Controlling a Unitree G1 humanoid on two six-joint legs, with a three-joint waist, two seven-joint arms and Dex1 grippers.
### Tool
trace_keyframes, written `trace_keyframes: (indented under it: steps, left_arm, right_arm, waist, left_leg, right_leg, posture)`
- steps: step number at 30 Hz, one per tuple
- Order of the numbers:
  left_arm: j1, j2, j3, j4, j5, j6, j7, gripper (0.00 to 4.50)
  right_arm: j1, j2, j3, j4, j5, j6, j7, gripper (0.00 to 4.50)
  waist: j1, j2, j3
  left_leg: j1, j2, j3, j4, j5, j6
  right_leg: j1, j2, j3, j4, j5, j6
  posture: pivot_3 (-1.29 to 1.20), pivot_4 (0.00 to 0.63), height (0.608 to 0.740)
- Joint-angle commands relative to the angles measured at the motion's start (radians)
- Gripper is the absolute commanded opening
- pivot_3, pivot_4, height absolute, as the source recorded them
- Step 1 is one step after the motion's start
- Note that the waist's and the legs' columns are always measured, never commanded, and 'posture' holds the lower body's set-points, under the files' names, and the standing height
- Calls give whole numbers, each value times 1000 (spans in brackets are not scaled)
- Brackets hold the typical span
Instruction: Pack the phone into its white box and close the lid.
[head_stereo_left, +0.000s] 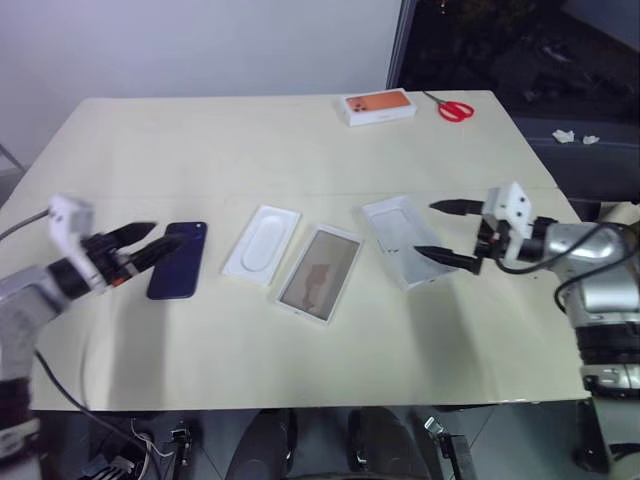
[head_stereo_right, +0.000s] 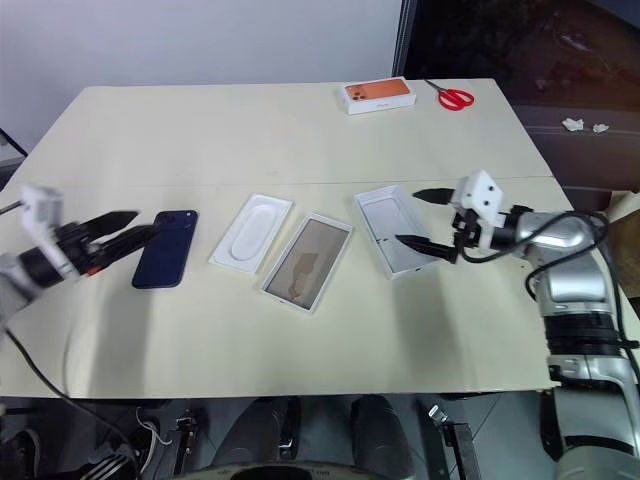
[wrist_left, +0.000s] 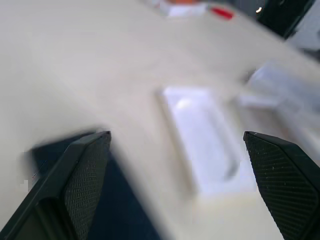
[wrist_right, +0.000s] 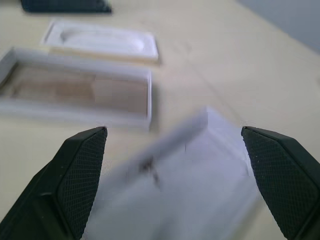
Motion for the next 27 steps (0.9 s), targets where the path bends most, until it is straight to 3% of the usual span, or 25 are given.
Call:
trace_keyframes:
  steps: [1, 6, 9, 15, 27]
  left_arm:
    - [-105, -63, -85, 73, 80, -8, 103, 4460]
    - [-244, -166, -159, 232, 143, -19, 156, 4460]
    - [-289, -181, -187, 316, 187, -33, 155, 4460]
    - [-362, -217, -138, 423, 117, 136, 160, 4460]
    - [-274, -230, -96, 329, 32, 320, 126, 4460]
  right_arm:
    - [-51, 37, 66, -141, -38, 35, -69, 4500]
    - [-65, 73, 137, -236, -56, 75, -93, 4500]
    - [-60, 91, 144, -258, -50, 97, -107, 4500]
    - [-38, 97, 147, -284, -50, 101, -119, 4500]
    - [-35, 101, 145, -297, -41, 98, -131, 4500]
  waist:
    - [-3, 0, 0]
    - [-2, -1, 0]
    - [-1, -1, 0]
    - [-2, -2, 0]
    - [-4, -1, 0]
  left_leg:
    - [0, 0, 0, 0, 0, -1]
    - [-1, 0, 1, 0, 1, -1]
    - [-1, 0, 0, 1, 1, -1]
    - [-1, 0, 0, 1, 1, -1]
    - [-1, 0, 0, 0, 2, -3]
  right_leg:
    - [-1, 0, 0, 1, 0, 0]
    - [-2, 2, 1, 1, 0, 0]
    - [-2, 2, 1, 2, 0, 0]
    - [-2, 2, 1, 2, 0, 0]
    - [-2, 2, 1, 2, 0, 0]
  posture:
    - [0, 150, 740]
    - [0, 150, 740]
    - [0, 150, 740]
    - [0, 150, 740]
    - [0, 150, 740]
